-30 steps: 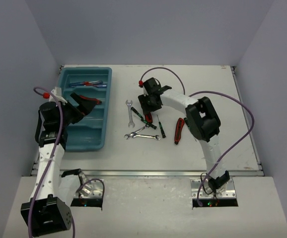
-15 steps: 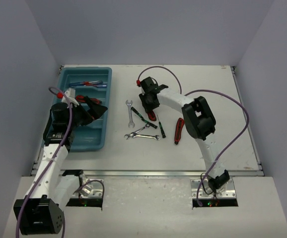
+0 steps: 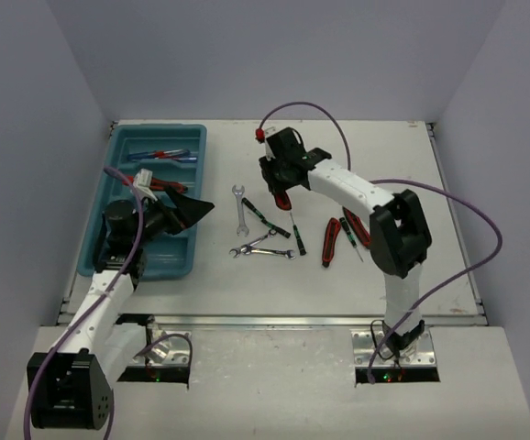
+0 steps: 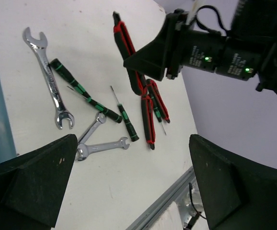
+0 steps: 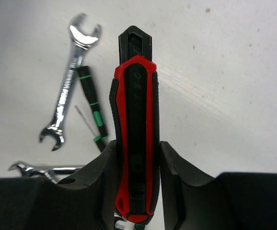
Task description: Sort the tools into containers
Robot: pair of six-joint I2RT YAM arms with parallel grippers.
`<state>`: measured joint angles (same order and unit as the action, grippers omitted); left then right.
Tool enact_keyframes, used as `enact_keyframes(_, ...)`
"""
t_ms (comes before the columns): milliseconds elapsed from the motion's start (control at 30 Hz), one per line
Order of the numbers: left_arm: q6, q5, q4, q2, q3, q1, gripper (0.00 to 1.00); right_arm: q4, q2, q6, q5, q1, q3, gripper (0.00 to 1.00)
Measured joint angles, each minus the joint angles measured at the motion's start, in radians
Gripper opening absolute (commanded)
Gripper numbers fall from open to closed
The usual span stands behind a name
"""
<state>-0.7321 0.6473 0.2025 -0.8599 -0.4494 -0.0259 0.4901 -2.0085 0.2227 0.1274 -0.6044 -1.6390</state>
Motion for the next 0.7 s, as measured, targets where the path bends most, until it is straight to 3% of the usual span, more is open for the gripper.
enact_keyframes(200,-0.083,0.019,0.167,-0.011,0.011,0.067,1.00,-0.071,0.250,-0.012,-0.079,-0.103,0.142,0.03)
enact_keyframes(400,-0.133,-0.046,0.267,-0.068,0.011,0.202,0.98,-0.123,0.392,-0.006,-0.173,-0.241,0.249,0.02)
enact_keyframes(533,-0.144,-0.108,0.277,-0.074,0.011,0.271,0.85,-0.132,0.445,0.007,-0.175,-0.269,0.273,0.02)
enact_keyframes(633,-0.151,-0.148,0.277,-0.062,0.011,0.298,0.67,-0.149,0.474,0.017,-0.162,-0.274,0.289,0.02)
enact_keyframes(700,-0.154,-0.161,0.281,-0.051,0.011,0.310,0.63,-0.156,0.486,0.022,-0.154,-0.278,0.297,0.02)
